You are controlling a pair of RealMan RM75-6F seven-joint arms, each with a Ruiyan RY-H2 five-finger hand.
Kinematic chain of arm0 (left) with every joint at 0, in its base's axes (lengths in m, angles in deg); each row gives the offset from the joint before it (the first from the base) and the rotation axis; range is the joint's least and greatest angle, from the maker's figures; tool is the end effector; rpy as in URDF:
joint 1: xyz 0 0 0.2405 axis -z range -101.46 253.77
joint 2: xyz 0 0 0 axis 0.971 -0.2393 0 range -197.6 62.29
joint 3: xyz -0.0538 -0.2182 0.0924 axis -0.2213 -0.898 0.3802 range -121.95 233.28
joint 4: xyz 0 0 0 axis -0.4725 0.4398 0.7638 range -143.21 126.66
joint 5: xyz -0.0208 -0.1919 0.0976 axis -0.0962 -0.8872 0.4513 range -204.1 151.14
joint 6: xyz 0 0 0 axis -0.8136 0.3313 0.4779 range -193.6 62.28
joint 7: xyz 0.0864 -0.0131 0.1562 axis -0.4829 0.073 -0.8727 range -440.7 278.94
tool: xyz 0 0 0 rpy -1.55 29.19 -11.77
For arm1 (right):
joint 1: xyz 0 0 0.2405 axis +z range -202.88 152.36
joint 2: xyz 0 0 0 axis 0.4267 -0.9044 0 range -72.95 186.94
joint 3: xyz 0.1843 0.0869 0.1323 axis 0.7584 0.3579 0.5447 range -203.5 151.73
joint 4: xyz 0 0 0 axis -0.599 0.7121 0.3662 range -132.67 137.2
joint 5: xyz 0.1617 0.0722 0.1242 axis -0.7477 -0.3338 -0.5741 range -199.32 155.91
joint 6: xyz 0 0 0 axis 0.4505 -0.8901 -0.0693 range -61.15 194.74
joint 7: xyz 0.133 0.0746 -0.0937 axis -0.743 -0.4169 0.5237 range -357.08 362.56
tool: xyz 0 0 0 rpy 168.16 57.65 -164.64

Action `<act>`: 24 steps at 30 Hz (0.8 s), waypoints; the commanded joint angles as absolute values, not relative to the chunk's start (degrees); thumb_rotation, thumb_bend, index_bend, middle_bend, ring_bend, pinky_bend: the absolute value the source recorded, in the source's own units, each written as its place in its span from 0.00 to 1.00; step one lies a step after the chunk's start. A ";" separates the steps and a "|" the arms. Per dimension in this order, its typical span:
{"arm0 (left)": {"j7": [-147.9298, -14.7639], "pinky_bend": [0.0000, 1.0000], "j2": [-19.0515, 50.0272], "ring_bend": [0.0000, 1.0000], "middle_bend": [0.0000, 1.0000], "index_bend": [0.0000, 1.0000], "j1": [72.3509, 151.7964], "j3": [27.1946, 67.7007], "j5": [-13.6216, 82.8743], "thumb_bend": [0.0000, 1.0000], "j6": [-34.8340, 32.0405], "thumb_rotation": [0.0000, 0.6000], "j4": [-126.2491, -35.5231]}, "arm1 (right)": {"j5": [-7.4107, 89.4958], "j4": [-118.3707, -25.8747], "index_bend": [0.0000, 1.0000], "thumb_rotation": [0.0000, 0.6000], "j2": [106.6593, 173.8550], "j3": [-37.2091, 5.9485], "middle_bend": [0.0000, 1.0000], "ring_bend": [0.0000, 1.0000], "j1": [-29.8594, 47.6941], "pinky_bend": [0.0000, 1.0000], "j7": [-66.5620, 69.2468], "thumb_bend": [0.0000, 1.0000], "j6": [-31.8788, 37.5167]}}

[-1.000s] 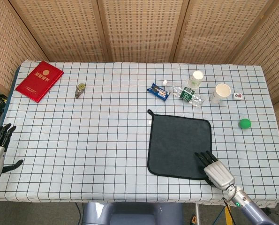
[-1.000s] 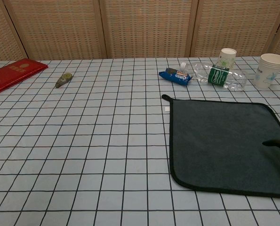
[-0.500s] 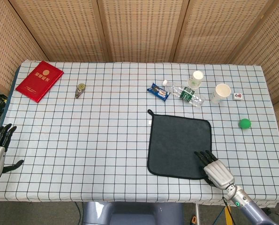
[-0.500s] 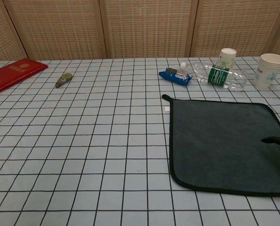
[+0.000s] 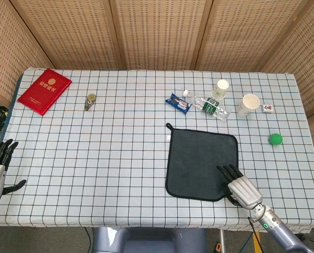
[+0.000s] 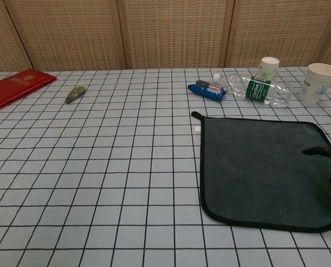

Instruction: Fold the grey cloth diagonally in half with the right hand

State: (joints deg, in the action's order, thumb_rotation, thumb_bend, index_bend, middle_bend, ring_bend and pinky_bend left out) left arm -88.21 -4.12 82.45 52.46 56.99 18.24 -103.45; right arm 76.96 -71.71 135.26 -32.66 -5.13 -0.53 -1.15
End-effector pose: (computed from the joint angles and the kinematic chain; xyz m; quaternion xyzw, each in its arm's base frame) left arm -0.2945 0.2234 0.1460 -0.6073 -0.3680 -0.3590 0.6057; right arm -0.2851 -0.2429 0.0104 0.7933 -0.3476 0.3144 0.3886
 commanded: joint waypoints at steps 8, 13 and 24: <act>-87.71 0.00 -4.23 0.00 0.00 0.00 82.66 52.10 56.13 0.00 17.71 1.00 -103.18 | 70.98 -78.26 0.67 1.00 131.92 -25.27 0.09 0.00 1.57 0.00 1.95 0.71 5.24; -87.20 0.00 -4.30 0.00 0.00 0.00 82.88 51.83 55.27 0.00 17.05 1.00 -102.92 | 66.66 -79.93 0.67 1.00 131.95 -21.61 0.10 0.00 5.70 0.00 6.29 0.71 10.62; -86.77 0.00 -4.01 0.00 0.00 0.00 83.56 51.14 53.10 0.00 15.38 1.00 -101.48 | 55.75 -77.95 0.67 1.00 135.91 -15.96 0.11 0.00 13.35 0.00 15.80 0.70 19.80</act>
State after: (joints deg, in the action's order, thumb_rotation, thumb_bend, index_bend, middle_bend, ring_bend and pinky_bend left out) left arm -86.71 -4.07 83.51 51.18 53.16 15.43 -101.53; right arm 56.89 -78.60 135.06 -16.75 12.31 14.70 18.75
